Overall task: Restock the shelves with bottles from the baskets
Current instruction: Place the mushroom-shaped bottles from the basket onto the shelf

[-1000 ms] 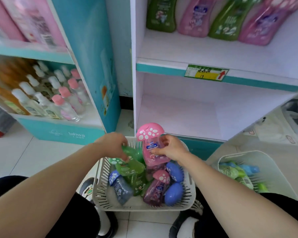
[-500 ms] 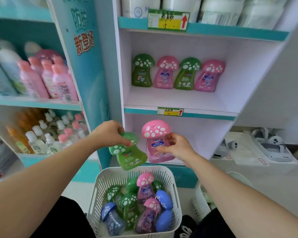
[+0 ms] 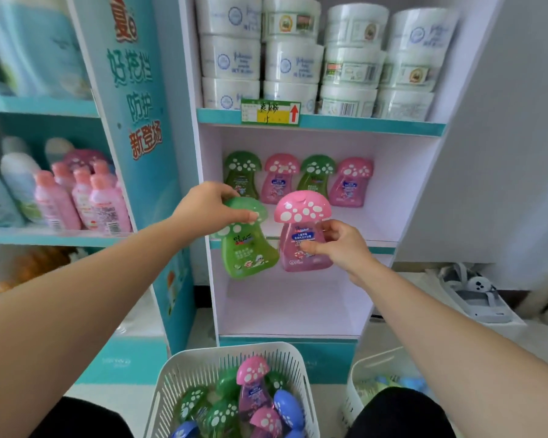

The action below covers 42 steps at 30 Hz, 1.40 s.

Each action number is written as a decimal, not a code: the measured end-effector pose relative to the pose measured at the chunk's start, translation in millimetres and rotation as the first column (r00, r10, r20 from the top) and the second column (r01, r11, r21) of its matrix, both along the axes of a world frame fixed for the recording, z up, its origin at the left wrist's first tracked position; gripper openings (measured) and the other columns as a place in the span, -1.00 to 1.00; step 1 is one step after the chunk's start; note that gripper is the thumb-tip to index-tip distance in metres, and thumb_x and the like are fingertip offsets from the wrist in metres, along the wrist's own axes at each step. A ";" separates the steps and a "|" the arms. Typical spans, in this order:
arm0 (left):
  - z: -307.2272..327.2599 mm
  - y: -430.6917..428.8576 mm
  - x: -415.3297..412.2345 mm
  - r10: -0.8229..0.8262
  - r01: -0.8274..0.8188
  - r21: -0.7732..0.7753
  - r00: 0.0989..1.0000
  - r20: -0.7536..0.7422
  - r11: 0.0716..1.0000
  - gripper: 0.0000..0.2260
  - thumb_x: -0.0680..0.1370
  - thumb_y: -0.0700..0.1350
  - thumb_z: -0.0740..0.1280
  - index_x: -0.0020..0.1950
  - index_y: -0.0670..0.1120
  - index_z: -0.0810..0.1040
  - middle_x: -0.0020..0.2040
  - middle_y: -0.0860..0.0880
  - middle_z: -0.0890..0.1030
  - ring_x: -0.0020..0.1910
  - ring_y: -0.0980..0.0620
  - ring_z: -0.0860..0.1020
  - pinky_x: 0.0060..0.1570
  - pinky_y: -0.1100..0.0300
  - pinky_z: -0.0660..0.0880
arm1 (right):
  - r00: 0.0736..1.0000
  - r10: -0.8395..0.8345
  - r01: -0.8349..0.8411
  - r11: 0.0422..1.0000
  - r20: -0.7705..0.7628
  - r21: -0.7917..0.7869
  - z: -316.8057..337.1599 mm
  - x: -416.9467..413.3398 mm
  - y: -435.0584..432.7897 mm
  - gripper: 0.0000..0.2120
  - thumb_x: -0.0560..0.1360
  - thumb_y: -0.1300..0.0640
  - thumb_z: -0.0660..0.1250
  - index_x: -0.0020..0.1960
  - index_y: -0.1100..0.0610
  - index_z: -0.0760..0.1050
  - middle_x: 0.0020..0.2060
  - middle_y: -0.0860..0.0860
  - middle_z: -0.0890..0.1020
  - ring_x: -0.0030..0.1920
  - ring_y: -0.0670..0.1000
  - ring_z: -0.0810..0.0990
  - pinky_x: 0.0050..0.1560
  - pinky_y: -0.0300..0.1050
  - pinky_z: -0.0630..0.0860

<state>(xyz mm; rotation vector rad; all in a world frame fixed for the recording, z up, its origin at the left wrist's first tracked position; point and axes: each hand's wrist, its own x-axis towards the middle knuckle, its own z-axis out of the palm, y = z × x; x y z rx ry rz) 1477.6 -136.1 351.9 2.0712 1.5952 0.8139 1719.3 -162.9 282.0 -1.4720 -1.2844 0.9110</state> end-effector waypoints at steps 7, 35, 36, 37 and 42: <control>30.8 22.0 30.7 0.003 -0.005 0.086 1.000 0.025 0.996 -0.42 0.32 0.18 0.50 0.23 -0.09 0.55 0.05 0.00 0.61 -0.01 0.01 0.57 0.03 0.07 0.54 | 0.998 -0.065 0.064 0.995 0.008 0.075 23.9 26.5 24.7 -0.51 0.25 0.19 0.59 0.12 0.07 0.49 -0.05 -0.07 0.62 -0.02 -0.06 0.59 0.02 -0.14 0.53; 19.1 118.2 100.7 -0.062 0.056 0.090 0.996 0.058 0.994 -0.33 0.30 0.18 0.51 0.31 -0.11 0.51 0.21 -0.04 0.59 0.17 0.01 0.54 0.15 0.08 0.50 | 0.890 -0.452 0.447 0.892 0.068 0.069 -27.7 120.8 168.3 -0.58 0.29 0.18 0.57 0.12 0.13 0.56 -0.04 0.02 0.65 -0.01 0.08 0.63 0.12 0.08 0.56; 18.4 120.1 102.9 -0.064 0.058 0.089 0.996 0.060 0.994 -0.34 0.30 0.18 0.52 0.30 -0.10 0.52 0.20 -0.04 0.60 0.16 0.01 0.55 0.16 0.07 0.50 | 0.895 -0.441 0.437 0.897 0.068 0.067 -27.8 122.9 170.7 -0.57 0.31 0.20 0.56 0.14 0.15 0.55 -0.01 0.04 0.64 0.01 0.09 0.62 0.14 0.08 0.55; 17.8 122.1 104.6 -0.065 0.059 0.088 0.996 0.065 0.994 -0.35 0.30 0.18 0.52 0.30 -0.10 0.53 0.19 -0.03 0.60 0.14 0.01 0.55 0.16 0.06 0.51 | 0.899 -0.432 0.429 0.901 0.065 0.060 -27.8 124.9 173.7 -0.56 0.32 0.22 0.55 0.16 0.16 0.53 0.02 0.06 0.64 0.03 0.10 0.62 0.15 0.08 0.54; 13.2 129.5 111.3 -0.068 0.063 0.095 0.996 0.060 0.994 -0.40 0.31 0.16 0.52 0.26 -0.09 0.55 0.15 -0.03 0.62 0.06 0.06 0.54 0.12 0.10 0.51 | 0.884 -0.447 0.446 0.894 0.137 0.034 -34.3 132.4 185.4 -0.58 0.39 0.26 0.46 0.23 0.14 0.49 0.12 0.09 0.61 0.12 0.13 0.58 0.21 0.10 0.50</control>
